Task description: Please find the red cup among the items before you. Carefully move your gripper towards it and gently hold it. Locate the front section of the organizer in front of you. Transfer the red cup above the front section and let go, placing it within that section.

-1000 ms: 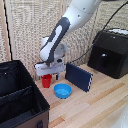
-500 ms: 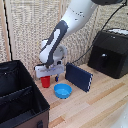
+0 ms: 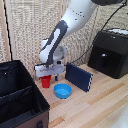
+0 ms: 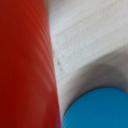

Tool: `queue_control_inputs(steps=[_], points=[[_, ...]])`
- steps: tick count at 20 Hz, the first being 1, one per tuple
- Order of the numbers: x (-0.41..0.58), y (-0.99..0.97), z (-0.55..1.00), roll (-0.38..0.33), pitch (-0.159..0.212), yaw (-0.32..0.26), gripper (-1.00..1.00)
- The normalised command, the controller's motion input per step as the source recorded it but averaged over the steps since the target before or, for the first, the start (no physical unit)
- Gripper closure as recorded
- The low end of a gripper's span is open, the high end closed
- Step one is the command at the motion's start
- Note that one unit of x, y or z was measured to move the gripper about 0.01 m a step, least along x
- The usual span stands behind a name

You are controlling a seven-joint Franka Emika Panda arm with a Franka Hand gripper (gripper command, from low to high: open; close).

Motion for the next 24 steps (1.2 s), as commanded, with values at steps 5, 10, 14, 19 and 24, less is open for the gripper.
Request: queue_control_inputs(steps=[5, 10, 14, 19, 24], points=[[-0.066, 0.04, 0.0, 0.014, 0.0, 0.021, 1.0], [-0.015, 0.07, 0.0, 0.003, 0.0, 0.009, 1.0], [0.0, 0.01, 0.1, 0.059, 0.0, 0.0, 1.0], [0.0, 0.0, 0.62, 0.11, 0.039, 0.004, 1.0], [0.0, -0.08, 0.98, 0.064, 0.039, 0.004, 1.0]])
